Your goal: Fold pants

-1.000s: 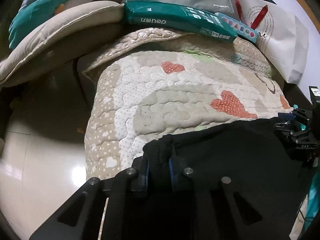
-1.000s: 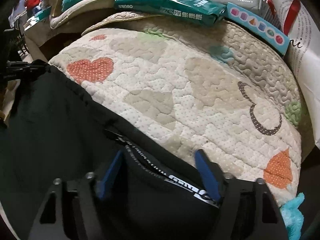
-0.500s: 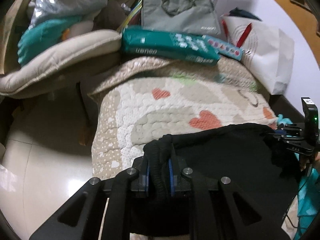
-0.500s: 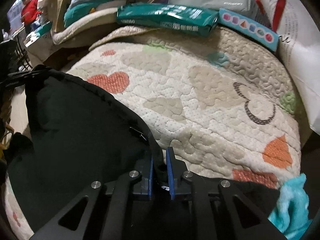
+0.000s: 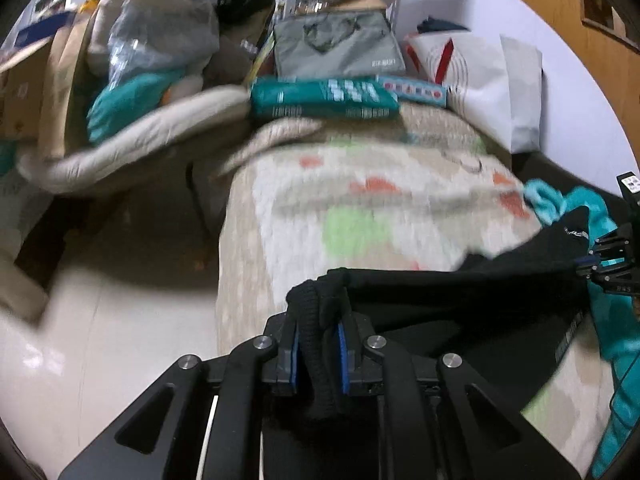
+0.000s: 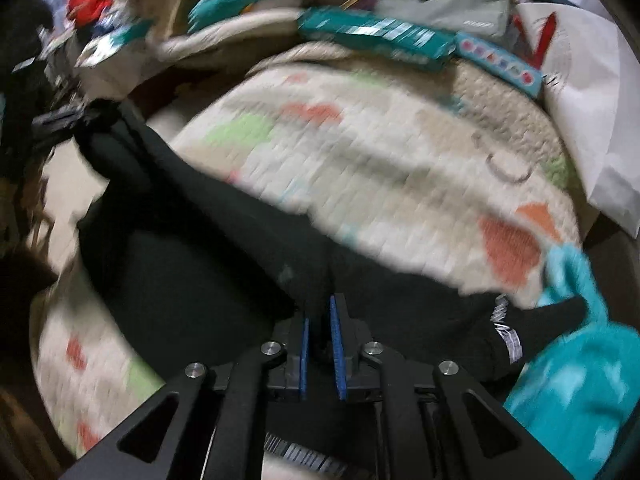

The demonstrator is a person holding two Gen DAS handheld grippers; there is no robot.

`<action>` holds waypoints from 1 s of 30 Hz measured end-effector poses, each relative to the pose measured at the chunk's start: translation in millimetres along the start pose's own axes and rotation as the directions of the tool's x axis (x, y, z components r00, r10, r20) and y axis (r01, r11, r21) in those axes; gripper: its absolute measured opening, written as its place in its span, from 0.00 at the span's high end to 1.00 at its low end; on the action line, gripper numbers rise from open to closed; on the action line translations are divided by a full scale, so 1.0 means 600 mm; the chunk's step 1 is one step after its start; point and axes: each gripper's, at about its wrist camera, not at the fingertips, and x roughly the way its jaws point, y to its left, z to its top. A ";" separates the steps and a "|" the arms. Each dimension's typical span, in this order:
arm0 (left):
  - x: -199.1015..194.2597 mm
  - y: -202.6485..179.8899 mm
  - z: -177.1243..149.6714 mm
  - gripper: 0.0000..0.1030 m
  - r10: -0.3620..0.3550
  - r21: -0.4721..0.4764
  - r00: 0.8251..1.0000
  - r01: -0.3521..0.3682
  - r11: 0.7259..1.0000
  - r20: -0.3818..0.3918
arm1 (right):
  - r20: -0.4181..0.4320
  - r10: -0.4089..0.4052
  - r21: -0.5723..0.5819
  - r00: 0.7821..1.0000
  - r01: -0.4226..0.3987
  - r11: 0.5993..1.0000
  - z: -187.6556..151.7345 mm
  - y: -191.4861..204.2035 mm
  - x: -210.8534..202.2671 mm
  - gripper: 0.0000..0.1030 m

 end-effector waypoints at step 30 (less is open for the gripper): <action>-0.142 0.058 -0.115 0.67 0.168 -0.343 0.980 -0.195 0.919 -0.109 | 0.066 0.043 -0.181 0.997 -0.031 0.983 0.006 0.197 -0.072 0.38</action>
